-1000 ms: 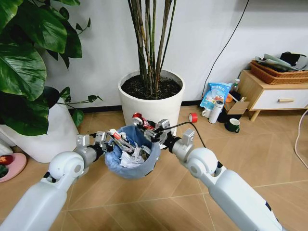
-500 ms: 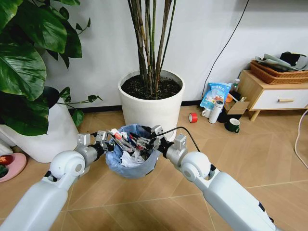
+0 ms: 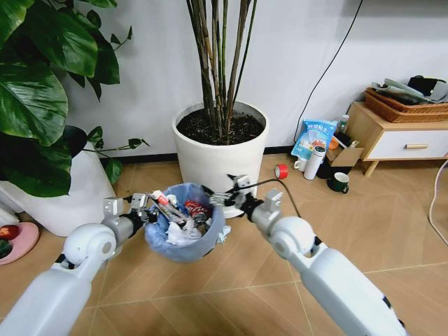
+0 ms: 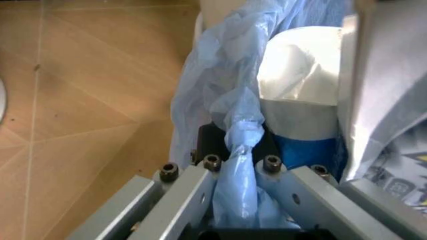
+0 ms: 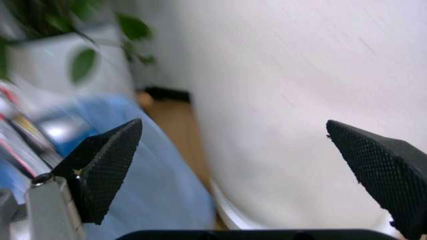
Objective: Pick up the trash bin and place the garbage on the floor into it.
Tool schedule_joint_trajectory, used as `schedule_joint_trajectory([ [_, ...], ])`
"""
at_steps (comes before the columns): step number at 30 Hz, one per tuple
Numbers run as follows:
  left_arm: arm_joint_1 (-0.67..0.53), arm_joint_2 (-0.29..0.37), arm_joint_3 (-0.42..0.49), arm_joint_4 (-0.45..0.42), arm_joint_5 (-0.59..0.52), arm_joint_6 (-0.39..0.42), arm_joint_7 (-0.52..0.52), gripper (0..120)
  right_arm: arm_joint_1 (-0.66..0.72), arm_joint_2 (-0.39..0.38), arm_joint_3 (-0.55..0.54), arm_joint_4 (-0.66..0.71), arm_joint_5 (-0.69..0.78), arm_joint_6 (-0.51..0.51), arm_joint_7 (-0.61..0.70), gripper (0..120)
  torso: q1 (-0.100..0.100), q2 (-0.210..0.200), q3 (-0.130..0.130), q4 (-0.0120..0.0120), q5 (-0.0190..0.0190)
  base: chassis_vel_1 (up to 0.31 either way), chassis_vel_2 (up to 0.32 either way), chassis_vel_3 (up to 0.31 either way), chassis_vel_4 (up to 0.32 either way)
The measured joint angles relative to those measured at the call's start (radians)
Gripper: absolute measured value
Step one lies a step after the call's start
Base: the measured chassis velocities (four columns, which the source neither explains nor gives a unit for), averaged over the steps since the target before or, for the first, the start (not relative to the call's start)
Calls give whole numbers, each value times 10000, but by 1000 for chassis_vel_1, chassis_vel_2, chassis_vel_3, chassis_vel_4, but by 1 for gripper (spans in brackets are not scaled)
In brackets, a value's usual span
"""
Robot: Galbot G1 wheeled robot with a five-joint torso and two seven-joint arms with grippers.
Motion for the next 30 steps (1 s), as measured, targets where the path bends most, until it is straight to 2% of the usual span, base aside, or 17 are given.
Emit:
schedule_joint_trajectory([
  [9,53,-40,-96,-229,43,-8,-246,0,-347,-161,-23,-1894,-343,353,-385,100,0,0,1,0,3,0,0,0,0],
  [12,172,-184,-196,-404,134,-8,-351,0,-208,-116,-408,-2826,-365,428,-452,100,0,0,1,1,0,0,0,0,0],
  [19,269,-402,-341,-603,231,-20,-374,0,63,153,-1173,-3734,-325,438,-185,100,0,0,1,0,0,0,0,0,0],
  [20,270,-496,-362,-605,332,-47,-337,0,297,446,-1626,-4101,-269,439,118,100,0,0,1,0,-1,0,0,0,0],
  [23,255,-596,-391,-590,424,-81,-267,0,498,690,-1893,-4348,-250,439,275,100,0,0,1,2,1,0,0,0,0],
  [24,220,-666,-412,-570,452,-100,-238,0,743,997,-2137,-4665,-249,431,395,100,0,0,1,1,-4,0,0,0,0],
  [30,139,-720,-510,-461,400,-104,-213,0,1331,1810,-2478,-5642,-258,369,554,100,1,0,2,2,-5,0,0,0,0],
])
